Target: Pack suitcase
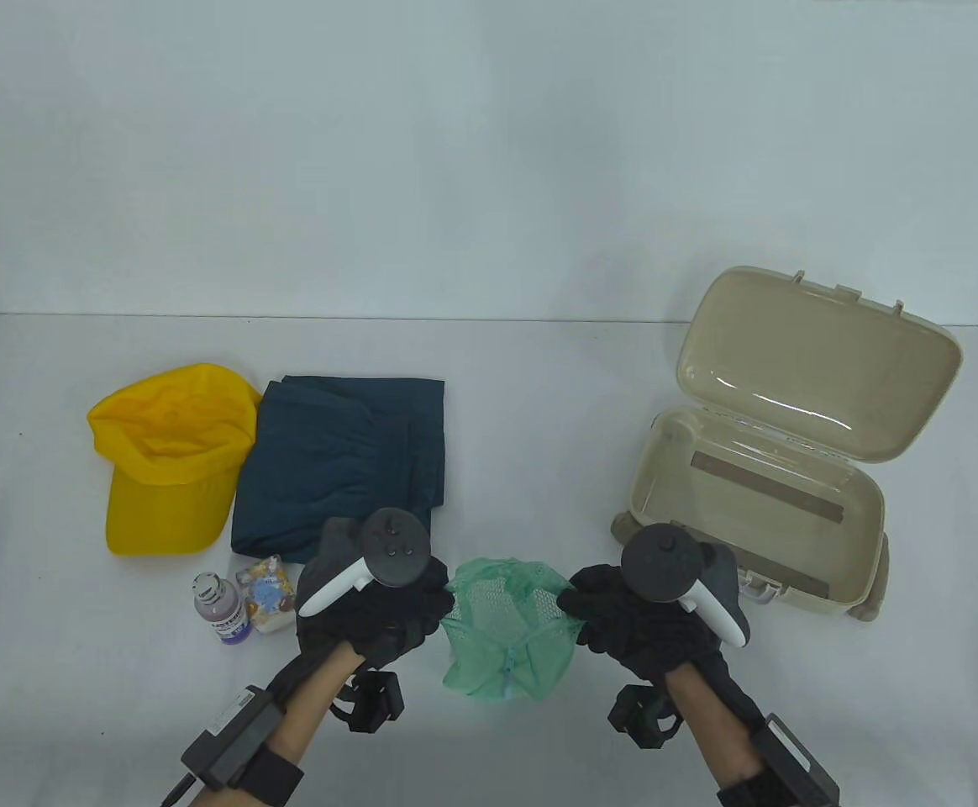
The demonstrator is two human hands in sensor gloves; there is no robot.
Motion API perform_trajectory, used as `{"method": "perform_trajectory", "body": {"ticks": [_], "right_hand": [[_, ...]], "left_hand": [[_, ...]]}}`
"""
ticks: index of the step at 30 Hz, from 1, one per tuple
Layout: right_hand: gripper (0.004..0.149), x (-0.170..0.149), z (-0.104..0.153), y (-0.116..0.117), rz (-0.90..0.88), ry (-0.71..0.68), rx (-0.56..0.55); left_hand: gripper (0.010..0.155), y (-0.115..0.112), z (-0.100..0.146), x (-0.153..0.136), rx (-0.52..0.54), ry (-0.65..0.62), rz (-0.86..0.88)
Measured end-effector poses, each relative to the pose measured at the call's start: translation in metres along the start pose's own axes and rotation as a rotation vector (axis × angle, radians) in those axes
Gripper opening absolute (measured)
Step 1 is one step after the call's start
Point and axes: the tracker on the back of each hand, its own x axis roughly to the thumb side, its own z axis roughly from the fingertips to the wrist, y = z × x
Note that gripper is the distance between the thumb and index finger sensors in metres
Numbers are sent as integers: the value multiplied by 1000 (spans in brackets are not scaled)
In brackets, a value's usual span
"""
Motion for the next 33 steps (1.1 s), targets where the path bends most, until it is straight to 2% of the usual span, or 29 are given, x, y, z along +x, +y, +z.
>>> {"method": "perform_trajectory", "body": {"ticks": [2, 5, 10, 12, 14, 16, 20, 24, 27, 33], "right_hand": [[47, 2, 0, 3, -60, -1, 15], [47, 6, 2, 6, -88, -5, 14], [47, 4, 1, 8, -100, 6, 17], [47, 4, 1, 8, -95, 8, 17], [47, 4, 1, 8, -91, 9, 15], [47, 4, 1, 8, -87, 7, 14], [47, 4, 1, 8, -79, 4, 10], [47, 4, 1, 8, -69, 4, 3], [47, 4, 1, 8, -68, 6, 2], [47, 3, 1, 7, -64, 4, -5]], "left_hand": [[44, 0, 2, 2, 3, -11, 55], [56, 10, 12, 7, 22, -53, 113], [64, 55, 44, 9, 183, -75, 26], [65, 75, 59, 4, 286, -24, -67], [66, 96, 75, -9, 406, 91, -219], [67, 106, 84, -24, 467, 205, -368], [70, 105, 90, -63, 396, 378, -499], [72, 93, 91, -92, 308, 487, -518], [74, 83, 89, -107, 198, 555, -561], [71, 71, 87, -123, 131, 606, -534]]}}
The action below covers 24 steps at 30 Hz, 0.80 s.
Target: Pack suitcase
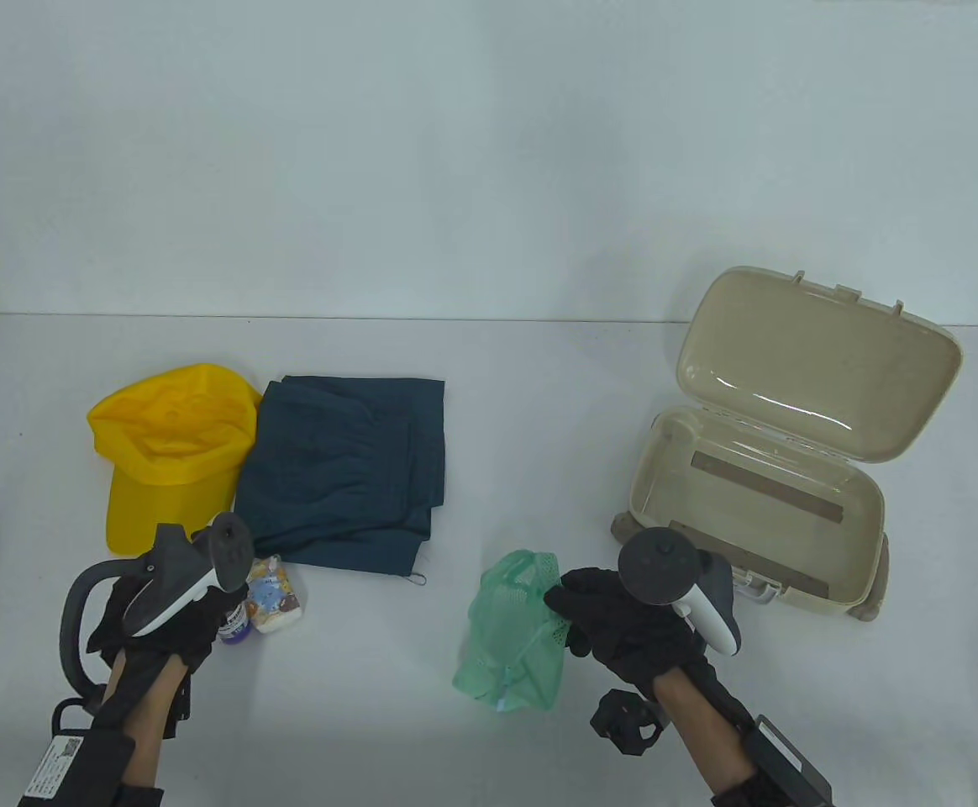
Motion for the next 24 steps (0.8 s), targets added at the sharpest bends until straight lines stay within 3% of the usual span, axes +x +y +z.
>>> {"method": "perform_trajectory", "body": {"ticks": [9, 16, 24], "right_hand": [[47, -1, 0, -1, 3, 6, -6], [46, -1, 0, -1, 19, 3, -9], [46, -1, -1, -1, 37, 3, -15]], "left_hand": [[61, 2, -2, 5, 1, -10, -19], [61, 53, 25, 13, 169, -90, 95], [61, 103, 67, 75, 351, -402, 315]]}}
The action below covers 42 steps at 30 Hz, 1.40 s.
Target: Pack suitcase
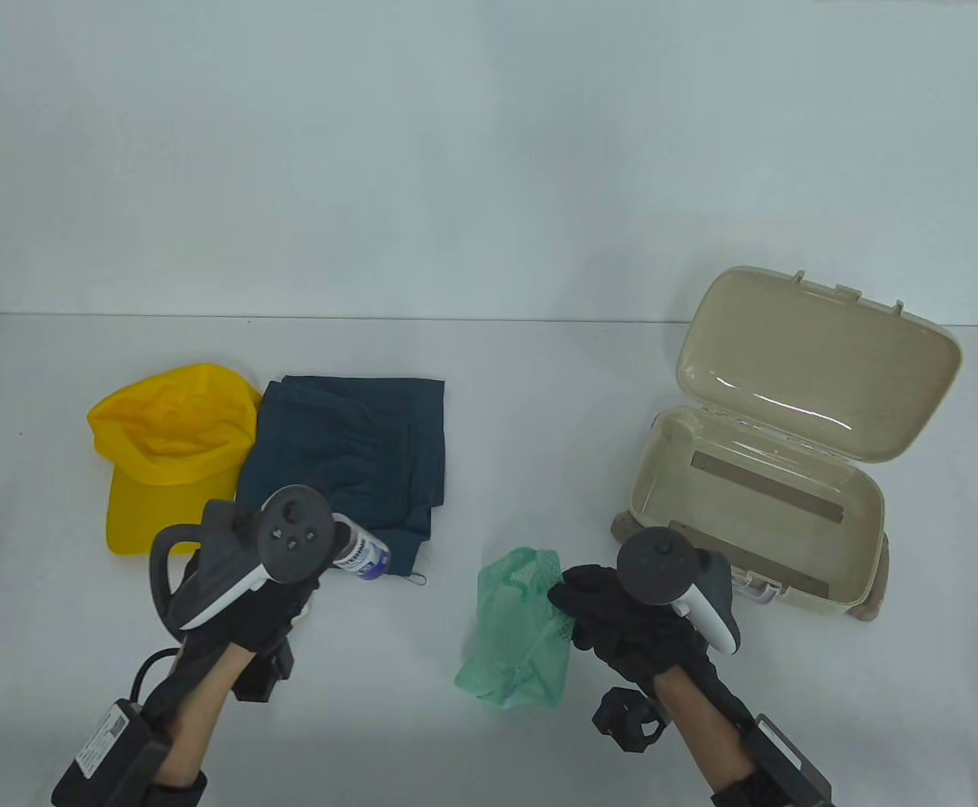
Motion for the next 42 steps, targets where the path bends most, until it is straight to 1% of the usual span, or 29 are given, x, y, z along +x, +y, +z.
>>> {"method": "perform_trajectory", "body": {"ticks": [4, 7, 11, 16, 20, 23, 24, 28, 32, 35, 39, 42], "right_hand": [[46, 0, 0, 0, 0, -1, -5], [46, 0, 0, 0, -1, 1, -5], [46, -1, 0, 0, -9, 5, -4], [46, -2, 0, -1, -20, 12, -1], [46, -2, -1, 0, -14, 11, 3], [46, -2, -1, 1, -7, 2, 6], [46, -2, -2, 1, -5, 0, 9], [46, -2, -3, 3, 13, -4, 17], [45, -1, -3, 4, 37, -2, 11], [45, -2, -4, 3, 57, 4, 3], [45, -3, -4, 1, 66, 10, -9], [45, -3, -4, 0, 68, 13, -18]], "left_hand": [[60, -10, -1, 42, 67, -138, 120], [61, -23, 0, 63, 107, -194, 158], [61, -43, -3, 79, 86, -246, 140], [60, -66, -10, 87, -18, -289, 100], [60, -82, -21, 99, -146, -347, 49], [60, -90, -29, 109, -225, -397, 6], [60, -93, -32, 114, -267, -422, -9], [60, -106, -48, 126, -397, -462, -24], [59, -120, -57, 135, -489, -482, -74], [59, -130, -62, 141, -538, -490, -104], [59, -132, -70, 145, -569, -481, -86], [59, -135, -77, 147, -560, -456, -98]]}}
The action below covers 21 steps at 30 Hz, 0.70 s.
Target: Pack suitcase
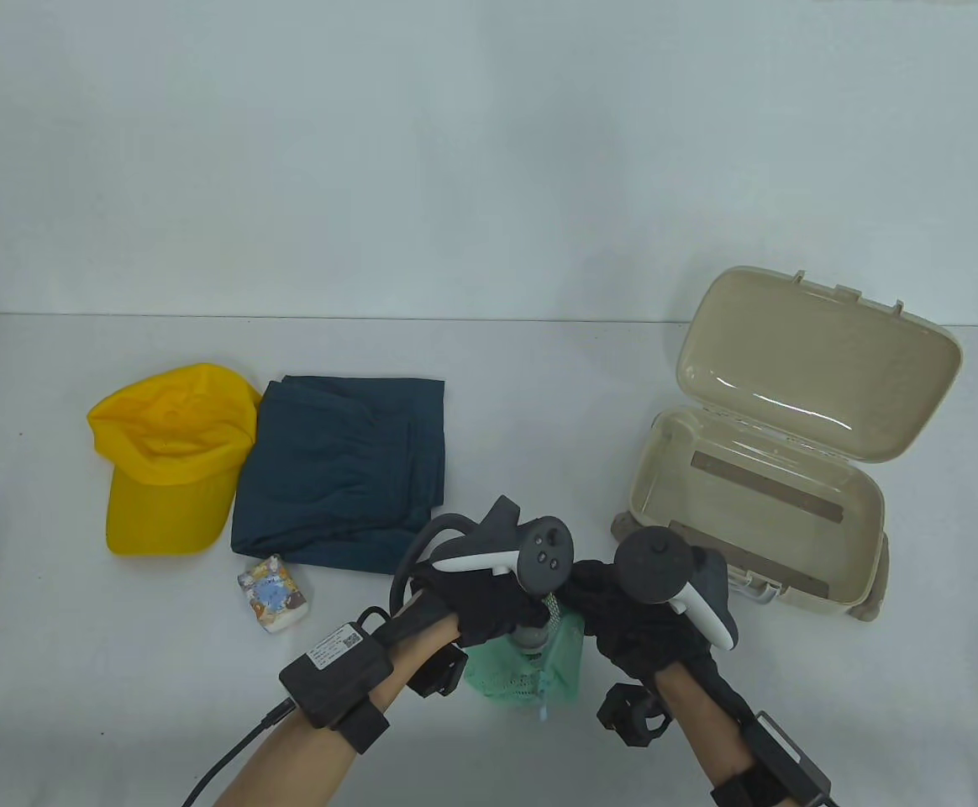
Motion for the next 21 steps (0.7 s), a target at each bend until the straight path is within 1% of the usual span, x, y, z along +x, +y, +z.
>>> {"method": "perform_trajectory", "body": {"ticks": [4, 9, 11, 14, 16, 21], "right_hand": [[45, -1, 0, -1, 22, 6, -21], [45, -5, -1, -3, 27, 22, -29], [45, -5, -2, -4, 27, 23, -31], [45, -5, -1, -6, 19, 22, -40], [45, -5, -1, -6, 14, 22, -42], [45, -5, 0, -9, -7, 13, -49]], "left_hand": [[58, -4, -10, -2, 60, 28, 27], [56, -11, -15, -3, 192, 79, 54], [54, -14, -16, -3, 252, 115, 33], [48, -18, -16, -1, 340, 174, -42], [48, -18, -15, -1, 348, 170, -54], [48, -4, 1, -12, 316, 112, 129]]}}
